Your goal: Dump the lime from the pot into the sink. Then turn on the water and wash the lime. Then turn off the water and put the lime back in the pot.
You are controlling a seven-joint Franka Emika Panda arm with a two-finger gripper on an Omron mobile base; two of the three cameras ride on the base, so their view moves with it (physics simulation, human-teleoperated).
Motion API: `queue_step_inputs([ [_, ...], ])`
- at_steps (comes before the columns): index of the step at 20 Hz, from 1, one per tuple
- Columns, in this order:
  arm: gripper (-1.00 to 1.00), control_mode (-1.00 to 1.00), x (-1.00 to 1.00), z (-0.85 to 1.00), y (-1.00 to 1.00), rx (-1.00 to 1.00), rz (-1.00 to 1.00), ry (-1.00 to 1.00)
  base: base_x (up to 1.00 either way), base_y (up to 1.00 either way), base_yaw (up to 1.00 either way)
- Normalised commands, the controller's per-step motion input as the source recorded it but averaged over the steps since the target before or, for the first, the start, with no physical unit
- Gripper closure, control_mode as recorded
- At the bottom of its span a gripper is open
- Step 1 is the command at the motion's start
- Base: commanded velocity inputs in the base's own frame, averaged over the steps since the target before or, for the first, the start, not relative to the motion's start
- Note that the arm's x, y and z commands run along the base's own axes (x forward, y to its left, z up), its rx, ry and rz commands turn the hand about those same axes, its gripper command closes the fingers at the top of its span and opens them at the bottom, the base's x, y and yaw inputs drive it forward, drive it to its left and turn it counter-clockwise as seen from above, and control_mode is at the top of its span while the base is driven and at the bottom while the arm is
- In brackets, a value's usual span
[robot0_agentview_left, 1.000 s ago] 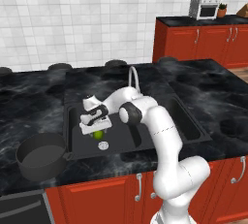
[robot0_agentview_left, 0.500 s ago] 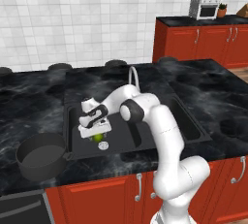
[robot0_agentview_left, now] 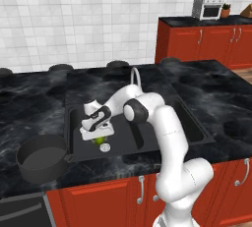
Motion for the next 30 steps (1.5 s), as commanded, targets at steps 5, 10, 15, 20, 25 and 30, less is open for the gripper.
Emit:
queue_step_inputs([
  [5,1.0,-1.0,-0.29,0.76,0.0,0.0,0.0,-0.21,0.0,0.0,0.0],
  [10,1.0,-1.0,-0.47,1.0,0.0,0.02,0.0,-0.27,0.0,0.0,0.0],
  [15,1.0,-1.0,-0.52,1.0,0.0,0.11,0.0,-0.07,0.0,0.0,0.0],
  [20,1.0,-1.0,-0.53,1.0,0.0,0.17,0.04,0.0,0.0,0.0,0.0],
  [25,1.0,-1.0,-0.65,1.0,0.15,0.14,0.09,0.0,0.0,0.0,0.0],
  [30,1.0,-1.0,-0.81,0.86,0.47,0.05,0.16,0.0,0.0,0.0,0.0],
])
